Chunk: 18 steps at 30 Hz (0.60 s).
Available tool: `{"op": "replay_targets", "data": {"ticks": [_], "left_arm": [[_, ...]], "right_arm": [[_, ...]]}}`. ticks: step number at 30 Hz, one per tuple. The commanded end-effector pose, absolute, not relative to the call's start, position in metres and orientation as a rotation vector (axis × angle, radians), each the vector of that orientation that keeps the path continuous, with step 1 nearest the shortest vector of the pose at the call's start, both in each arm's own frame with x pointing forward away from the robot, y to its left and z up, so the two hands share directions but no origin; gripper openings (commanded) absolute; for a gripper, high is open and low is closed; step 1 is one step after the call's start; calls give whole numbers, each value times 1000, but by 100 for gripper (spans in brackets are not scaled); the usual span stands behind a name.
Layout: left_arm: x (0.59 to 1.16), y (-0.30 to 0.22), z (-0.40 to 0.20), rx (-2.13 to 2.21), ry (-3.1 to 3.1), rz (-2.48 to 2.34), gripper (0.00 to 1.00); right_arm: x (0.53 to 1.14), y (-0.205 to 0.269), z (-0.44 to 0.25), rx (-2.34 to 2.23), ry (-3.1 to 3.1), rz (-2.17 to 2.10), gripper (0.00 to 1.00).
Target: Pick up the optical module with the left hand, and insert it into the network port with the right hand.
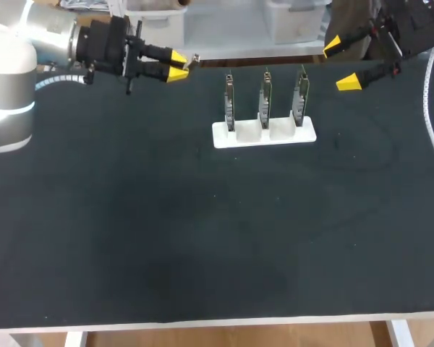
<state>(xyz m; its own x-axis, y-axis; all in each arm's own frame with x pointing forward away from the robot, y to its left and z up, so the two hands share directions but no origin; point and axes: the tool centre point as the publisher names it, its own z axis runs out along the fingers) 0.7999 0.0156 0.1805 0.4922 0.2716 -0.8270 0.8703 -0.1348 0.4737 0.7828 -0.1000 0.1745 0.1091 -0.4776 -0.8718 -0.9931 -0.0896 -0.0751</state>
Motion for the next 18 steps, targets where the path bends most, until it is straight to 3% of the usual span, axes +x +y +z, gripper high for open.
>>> {"op": "replay_targets", "data": {"ticks": [1,18], "left_arm": [[810,2,187,1670,942,-707,0],[779,-14,180,1614,1066,-824,0]], "right_arm": [[783,-100,175,-1668,1457,906,100],[783,-100,175,-1668,1457,906,100]]}}
